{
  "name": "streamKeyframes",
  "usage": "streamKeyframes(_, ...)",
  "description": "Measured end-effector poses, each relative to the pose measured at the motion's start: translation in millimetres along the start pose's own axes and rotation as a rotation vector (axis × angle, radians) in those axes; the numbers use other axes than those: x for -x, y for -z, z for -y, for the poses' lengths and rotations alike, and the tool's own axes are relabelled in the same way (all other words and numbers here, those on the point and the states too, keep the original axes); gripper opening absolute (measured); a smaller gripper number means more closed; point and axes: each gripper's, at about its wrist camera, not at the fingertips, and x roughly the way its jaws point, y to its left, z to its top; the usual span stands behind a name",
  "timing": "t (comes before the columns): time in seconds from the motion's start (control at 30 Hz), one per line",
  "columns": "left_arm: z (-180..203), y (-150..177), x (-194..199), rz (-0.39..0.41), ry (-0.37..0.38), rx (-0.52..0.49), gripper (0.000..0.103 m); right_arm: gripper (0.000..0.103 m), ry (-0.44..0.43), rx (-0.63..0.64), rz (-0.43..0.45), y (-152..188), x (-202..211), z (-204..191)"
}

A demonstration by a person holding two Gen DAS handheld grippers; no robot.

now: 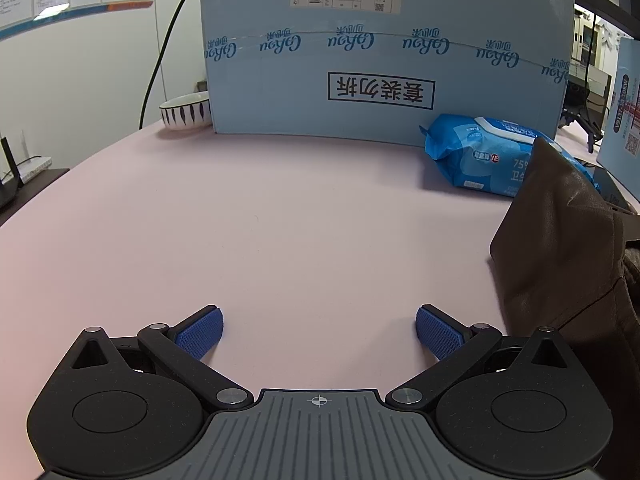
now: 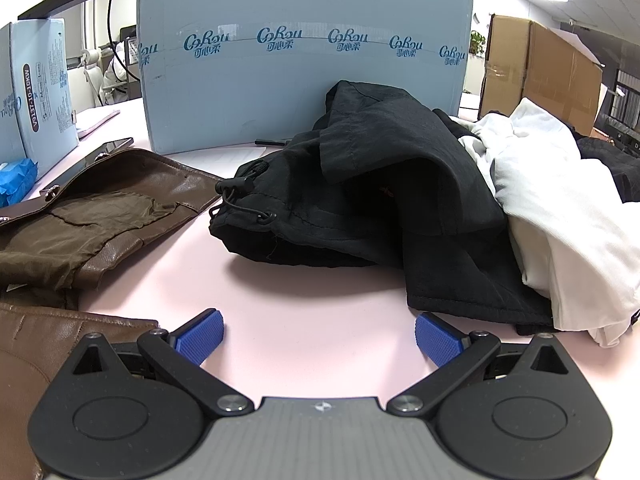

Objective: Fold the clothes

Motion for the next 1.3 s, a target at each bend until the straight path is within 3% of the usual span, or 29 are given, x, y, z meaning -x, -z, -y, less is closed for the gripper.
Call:
streamKeyframes(0.8, 2.1, -1.5, 0.1, -0.005, -0.011, -0.008, 0.103, 0.103, -0.010, -0.012, 0.000, -0.2, -0.1, 0.8)
streamKeyframes(1.2, -2.1, -0.3, 14.8, -0.054, 0.009, 0.020, 0.103, 0.103, -0.011, -0.014, -0.004, 0.1, 1.0, 4.0)
streamKeyframes(1.3, -8.7, -2.1, 28.6, -0.041, 0.015, 0.070, 0.103, 0.103, -0.006, -0.014, -0.007, 0.4, 1.8, 3.4)
